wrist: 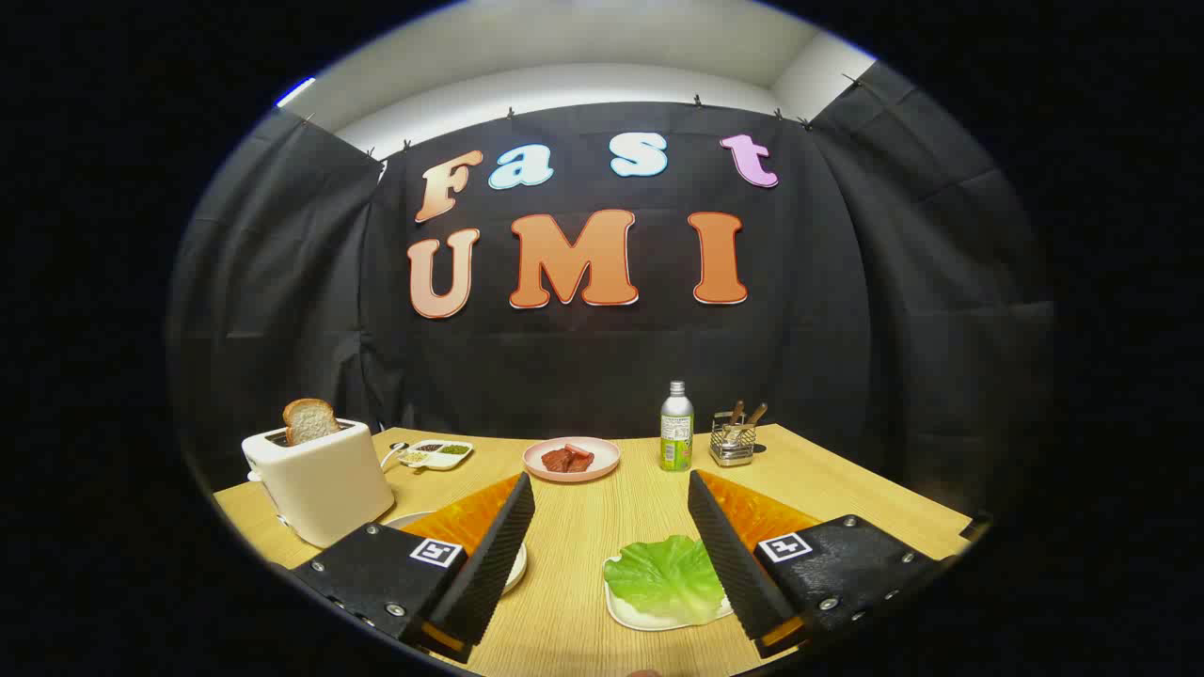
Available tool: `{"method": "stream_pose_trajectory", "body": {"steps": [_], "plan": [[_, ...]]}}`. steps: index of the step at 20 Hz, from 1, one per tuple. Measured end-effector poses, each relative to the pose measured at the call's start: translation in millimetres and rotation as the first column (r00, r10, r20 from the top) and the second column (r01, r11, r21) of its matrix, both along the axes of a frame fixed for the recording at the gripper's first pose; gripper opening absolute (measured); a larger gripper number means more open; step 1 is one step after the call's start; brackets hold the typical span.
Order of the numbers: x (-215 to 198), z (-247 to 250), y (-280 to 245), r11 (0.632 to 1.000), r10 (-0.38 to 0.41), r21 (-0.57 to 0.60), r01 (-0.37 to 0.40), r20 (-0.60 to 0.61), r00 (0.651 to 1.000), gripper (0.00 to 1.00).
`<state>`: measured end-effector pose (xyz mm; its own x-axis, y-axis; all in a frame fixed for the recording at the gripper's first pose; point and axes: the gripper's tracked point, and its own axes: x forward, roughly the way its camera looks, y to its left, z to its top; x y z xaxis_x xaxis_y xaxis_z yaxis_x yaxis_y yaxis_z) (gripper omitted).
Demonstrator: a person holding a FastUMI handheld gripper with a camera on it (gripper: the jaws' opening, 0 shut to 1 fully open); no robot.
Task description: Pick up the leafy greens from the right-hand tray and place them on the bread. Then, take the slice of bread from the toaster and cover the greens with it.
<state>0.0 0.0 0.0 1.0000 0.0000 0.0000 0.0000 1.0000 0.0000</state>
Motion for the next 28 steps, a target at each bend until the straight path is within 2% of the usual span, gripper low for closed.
{"method": "stream_pose_trajectory", "body": {"steps": [19, 28], "plan": [[12.6, -12.4, -14.6, 0.999, -0.024, -0.029, 0.024, -0.033, 0.999, 0.98], [39.7, -57.9, -39.8, 0.998, -0.052, -0.054, 0.043, -0.183, 0.982, 0.98]]}}
